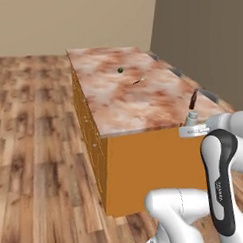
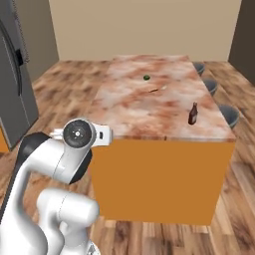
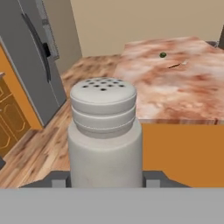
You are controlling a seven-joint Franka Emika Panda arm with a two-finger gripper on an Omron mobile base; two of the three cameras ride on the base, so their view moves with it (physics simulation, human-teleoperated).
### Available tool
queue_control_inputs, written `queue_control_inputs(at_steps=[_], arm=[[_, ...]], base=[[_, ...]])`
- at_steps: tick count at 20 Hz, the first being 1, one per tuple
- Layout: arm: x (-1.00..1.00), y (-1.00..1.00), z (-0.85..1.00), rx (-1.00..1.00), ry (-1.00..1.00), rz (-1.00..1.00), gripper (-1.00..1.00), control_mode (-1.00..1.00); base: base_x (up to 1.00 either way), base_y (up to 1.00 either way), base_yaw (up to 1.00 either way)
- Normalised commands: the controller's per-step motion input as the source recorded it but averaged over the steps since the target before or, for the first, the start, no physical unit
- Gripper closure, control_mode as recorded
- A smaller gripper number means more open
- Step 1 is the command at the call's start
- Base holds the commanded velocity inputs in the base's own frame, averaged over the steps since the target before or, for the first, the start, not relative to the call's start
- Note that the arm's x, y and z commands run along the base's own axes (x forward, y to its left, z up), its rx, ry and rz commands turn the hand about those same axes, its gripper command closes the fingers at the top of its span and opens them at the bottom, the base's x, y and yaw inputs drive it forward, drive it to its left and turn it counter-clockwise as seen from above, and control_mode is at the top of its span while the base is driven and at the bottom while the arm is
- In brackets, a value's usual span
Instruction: Move the ketchup and shaker from the cabinet to the dining counter.
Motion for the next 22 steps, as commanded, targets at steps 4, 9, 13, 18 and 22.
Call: queue_control_inputs(at_steps=[4, 9, 13, 18, 22], arm=[[0.0, 0.0, 0.0, 0.0, 0.0, 0.0, 1.0, 1.0], [0.0, 0.0, 0.0, 0.0, 0.0, 0.0, 1.0, 1.0], [0.0, 0.0, 0.0, 0.0, 0.0, 0.0, 1.0, 1.0], [0.0, 0.0, 0.0, 0.0, 0.0, 0.0, 1.0, 1.0], [0.0, 0.0, 0.0, 0.0, 0.0, 0.0, 1.0, 1.0]], base=[[0.43, -0.67, 0.01], [0.38, -0.71, 0.0], [0.37, -0.68, 0.02], [0.39, -0.66, 0.04], [0.43, -0.62, 0.07]])
